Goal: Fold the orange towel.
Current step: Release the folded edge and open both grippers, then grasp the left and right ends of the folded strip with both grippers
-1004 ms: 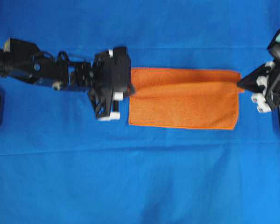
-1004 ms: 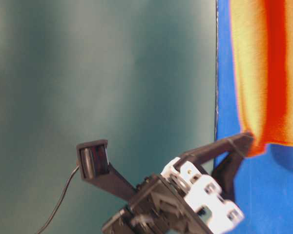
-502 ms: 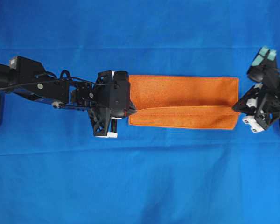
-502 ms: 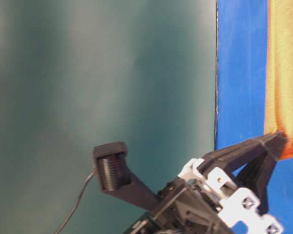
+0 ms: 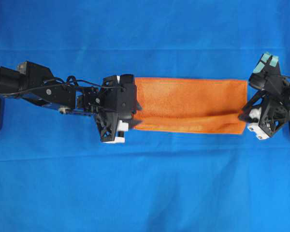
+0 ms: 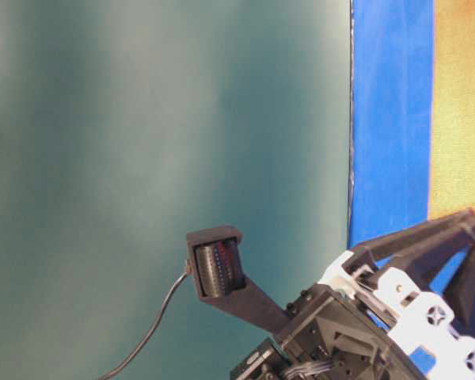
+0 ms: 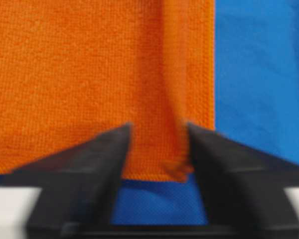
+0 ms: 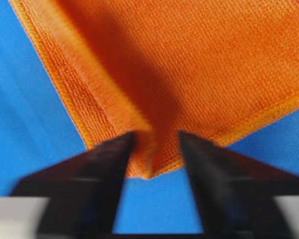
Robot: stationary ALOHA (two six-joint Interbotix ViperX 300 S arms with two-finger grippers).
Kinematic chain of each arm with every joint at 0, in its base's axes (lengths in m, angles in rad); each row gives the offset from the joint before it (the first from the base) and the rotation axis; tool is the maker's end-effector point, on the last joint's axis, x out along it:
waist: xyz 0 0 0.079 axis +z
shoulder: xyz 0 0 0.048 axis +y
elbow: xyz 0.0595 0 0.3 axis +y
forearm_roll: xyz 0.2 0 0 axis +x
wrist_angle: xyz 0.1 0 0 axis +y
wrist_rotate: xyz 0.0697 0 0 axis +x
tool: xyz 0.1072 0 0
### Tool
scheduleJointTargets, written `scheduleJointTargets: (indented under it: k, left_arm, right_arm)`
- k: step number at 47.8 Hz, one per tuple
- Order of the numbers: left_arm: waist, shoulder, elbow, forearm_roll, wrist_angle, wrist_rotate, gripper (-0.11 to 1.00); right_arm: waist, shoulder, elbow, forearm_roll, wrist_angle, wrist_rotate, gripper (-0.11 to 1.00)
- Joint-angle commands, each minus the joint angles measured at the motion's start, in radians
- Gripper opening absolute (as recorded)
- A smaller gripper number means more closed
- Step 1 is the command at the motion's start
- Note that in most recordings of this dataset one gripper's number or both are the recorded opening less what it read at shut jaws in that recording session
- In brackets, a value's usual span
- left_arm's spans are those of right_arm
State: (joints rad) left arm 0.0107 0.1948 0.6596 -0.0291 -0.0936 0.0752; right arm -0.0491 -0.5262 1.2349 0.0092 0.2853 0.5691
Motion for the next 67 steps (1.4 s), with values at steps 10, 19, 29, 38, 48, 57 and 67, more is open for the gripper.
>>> scheduleJointTargets:
  k: [10,19,29,38,48,57,67]
  left_arm:
    - [0.040,-0.170,0.017,0.002,0.048,0.035,0.82]
    - [0.100,-0.187,0.014,0.002,0.046,0.069,0.79]
    - [0.155,-0.158,-0.018,0.002,0.040,0.071,0.79]
    - [0.183,-0.078,-0.051,0.002,0.005,0.071,0.79]
    - [0.227,0.031,-0.083,0.002,-0.009,0.072,0.79]
    - [0.264,0.094,-0.087,0.002,-0.015,0.071,0.79]
    - [0.275,0.101,-0.089,0.002,-0.015,0.069,0.78]
  right_arm:
    - [-0.002,-0.120,-0.074,-0.127,0.071,-0.008,0.60]
    - [-0.074,-0.206,-0.080,-0.241,0.127,0.002,0.61]
    - [-0.170,-0.166,-0.074,-0.288,0.160,0.000,0.61]
    - [-0.225,-0.032,-0.063,-0.324,0.115,0.000,0.61]
    - [-0.259,0.106,-0.057,-0.353,0.025,0.000,0.61]
    - [-0.313,0.175,-0.038,-0.371,-0.066,0.000,0.61]
    - [-0.325,0.179,-0.029,-0.380,-0.100,-0.005,0.60]
